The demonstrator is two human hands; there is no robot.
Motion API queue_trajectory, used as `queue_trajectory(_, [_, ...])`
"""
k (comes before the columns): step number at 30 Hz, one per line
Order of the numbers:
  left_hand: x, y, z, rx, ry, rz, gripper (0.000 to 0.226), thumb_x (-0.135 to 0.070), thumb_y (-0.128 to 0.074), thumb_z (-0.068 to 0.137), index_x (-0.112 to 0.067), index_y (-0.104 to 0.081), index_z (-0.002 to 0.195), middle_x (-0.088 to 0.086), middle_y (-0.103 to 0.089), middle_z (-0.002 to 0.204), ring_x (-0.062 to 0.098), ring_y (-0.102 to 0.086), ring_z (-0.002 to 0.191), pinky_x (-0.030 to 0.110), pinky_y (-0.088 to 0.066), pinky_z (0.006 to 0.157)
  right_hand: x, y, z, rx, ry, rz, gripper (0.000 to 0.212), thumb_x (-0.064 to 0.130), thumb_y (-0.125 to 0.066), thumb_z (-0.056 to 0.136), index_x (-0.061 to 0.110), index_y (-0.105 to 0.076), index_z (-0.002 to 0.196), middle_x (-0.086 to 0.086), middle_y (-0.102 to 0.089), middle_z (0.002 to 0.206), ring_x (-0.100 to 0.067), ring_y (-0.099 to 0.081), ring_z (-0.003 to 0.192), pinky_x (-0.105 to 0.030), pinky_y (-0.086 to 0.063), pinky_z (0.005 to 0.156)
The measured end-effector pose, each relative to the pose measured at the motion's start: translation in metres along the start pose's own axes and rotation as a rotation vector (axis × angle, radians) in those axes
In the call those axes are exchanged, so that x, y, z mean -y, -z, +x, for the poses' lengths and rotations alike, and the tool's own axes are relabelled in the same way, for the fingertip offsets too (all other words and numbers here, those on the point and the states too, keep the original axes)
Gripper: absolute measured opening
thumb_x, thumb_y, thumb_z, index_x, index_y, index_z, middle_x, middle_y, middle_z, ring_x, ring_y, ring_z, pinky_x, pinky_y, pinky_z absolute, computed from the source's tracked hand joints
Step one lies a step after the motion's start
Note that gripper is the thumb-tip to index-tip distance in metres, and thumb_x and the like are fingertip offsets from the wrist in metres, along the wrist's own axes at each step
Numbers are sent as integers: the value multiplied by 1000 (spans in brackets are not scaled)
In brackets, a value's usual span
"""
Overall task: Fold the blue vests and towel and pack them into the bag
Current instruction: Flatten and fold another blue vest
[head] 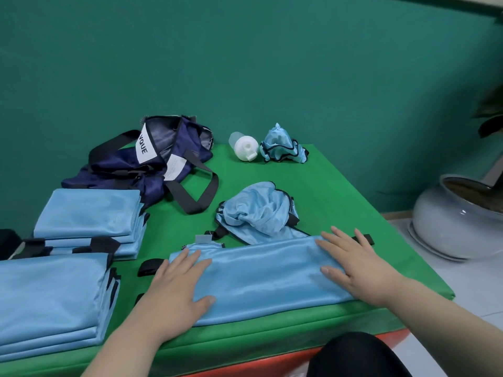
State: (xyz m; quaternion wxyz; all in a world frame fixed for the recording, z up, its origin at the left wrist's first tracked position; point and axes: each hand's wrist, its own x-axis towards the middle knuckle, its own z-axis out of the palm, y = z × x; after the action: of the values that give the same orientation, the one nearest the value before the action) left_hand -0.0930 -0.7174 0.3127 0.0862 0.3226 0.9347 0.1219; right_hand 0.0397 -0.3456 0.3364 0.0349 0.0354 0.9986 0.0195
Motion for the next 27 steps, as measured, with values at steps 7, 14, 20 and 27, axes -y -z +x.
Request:
queue_trajectory(7, [8, 1, 10, 8, -11, -55, 82, -60, -49, 88, -38, -10, 157, -10, 6, 166, 9, 13, 152, 38, 7, 123, 102, -2, 18, -56, 207, 173, 62, 61, -37, 93, 33, -41, 148, 11, -31, 159, -9, -7, 153, -42, 0, 125])
queue_trajectory(14, [28, 35, 15, -171, -39, -369, 54, -23, -47, 102, -32, -31, 152, -10, -22, 162, 10, -15, 150, 31, -12, 122, 201, -15, 29, -200, 382, 257, 41, 48, -60, 87, 31, -60, 125, 7, -57, 128, -16, -49, 127, -33, -37, 110])
queue_trajectory(20, [42, 55, -2, -259, -47, -514, 46, -13, -46, 100, -35, -47, 140, -17, -43, 145, 5, -43, 128, 23, -34, 103, 249, -13, 45, -222, 394, 258, 34, 45, -62, 82, 29, -65, 112, 8, -56, 106, -18, -54, 101, -36, -46, 89])
queue_trajectory(27, [44, 56, -10, -198, -57, -483, 48, -9, -40, 99, -35, -50, 137, -18, -46, 144, 5, -44, 127, 23, -36, 102, 276, -11, 52, -289, 366, 70, 21, 41, -59, 74, 26, -66, 89, 7, -53, 75, -20, -53, 68, -36, -45, 66])
